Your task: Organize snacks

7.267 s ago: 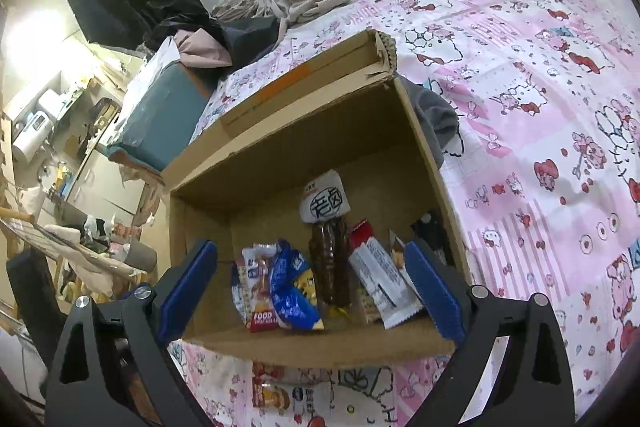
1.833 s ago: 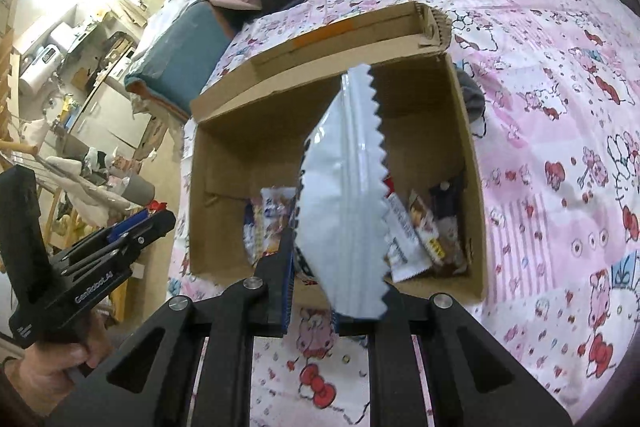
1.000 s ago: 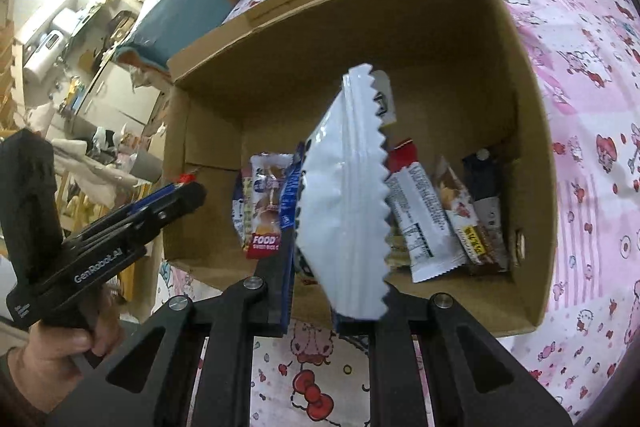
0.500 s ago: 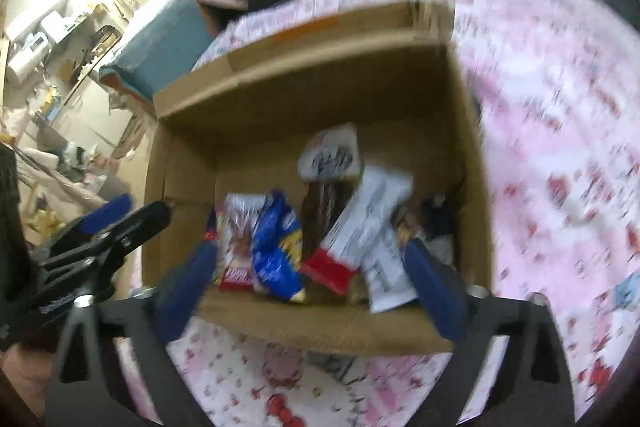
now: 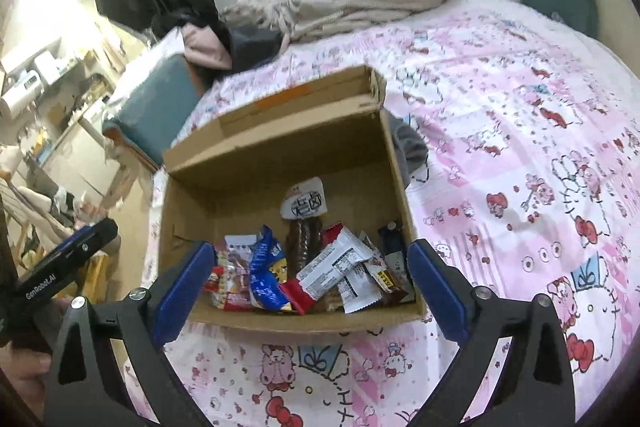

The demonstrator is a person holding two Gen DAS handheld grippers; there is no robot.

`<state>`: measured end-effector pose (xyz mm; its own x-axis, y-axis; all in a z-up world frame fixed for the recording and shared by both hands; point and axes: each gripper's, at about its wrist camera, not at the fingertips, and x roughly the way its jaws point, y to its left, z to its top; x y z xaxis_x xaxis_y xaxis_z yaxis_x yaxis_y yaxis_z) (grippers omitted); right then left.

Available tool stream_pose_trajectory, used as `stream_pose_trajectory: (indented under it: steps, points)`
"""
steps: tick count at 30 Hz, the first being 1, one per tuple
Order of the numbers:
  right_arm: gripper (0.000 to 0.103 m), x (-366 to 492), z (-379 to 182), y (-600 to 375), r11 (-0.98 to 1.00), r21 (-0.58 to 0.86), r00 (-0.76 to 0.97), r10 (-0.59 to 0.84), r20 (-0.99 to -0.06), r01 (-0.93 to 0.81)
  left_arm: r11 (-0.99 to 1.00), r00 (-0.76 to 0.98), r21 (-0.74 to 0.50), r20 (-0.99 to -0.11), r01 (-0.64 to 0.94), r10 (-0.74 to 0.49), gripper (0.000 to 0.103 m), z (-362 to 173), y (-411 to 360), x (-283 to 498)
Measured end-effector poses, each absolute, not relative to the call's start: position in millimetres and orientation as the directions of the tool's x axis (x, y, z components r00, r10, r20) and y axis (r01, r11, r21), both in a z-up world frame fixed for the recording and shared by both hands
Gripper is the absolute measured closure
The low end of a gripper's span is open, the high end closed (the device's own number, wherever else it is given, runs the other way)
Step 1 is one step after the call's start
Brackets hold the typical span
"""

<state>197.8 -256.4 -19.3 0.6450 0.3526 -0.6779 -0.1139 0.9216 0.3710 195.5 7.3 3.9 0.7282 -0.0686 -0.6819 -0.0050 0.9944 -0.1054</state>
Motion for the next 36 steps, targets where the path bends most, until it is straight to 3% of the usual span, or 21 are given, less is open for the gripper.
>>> stream_pose_trajectory:
  steps: [7, 14, 18, 28, 36]
  points:
    - [0.000, 162, -6, -256, 0.931, 0.344, 0.688, 0.328, -0.648, -0.120, 0.999, 0.743, -0.053, -0.669, -0.009, -0.028, 0.013, 14, 14, 154]
    - [0.000, 128, -14, -246, 0.941, 0.313, 0.671, 0.313, -0.672, -0.126, 0.996, 0.687, -0.089, -0.725, -0.025, -0.047, 0.012, 3, 22, 130]
    - [0.000, 107, -14, -236, 0.952, 0.288, 0.710, 0.272, -0.650, -0.102, 0.996, 0.675, -0.089, -0.736, -0.032, -0.044, 0.002, -5, 19, 117]
    - [0.000, 108, -21, -209, 0.979, 0.154, 0.725, 0.201, -0.659, -0.132, 0.997, 0.694, -0.031, -0.719, -0.065, 0.023, 0.001, -12, 12, 107]
    - [0.000, 110, -24, -209, 0.984, 0.137, 0.725, 0.179, -0.665, -0.117, 0.997, 0.671, -0.052, -0.741, -0.049, -0.006, 0.001, -20, 9, 107]
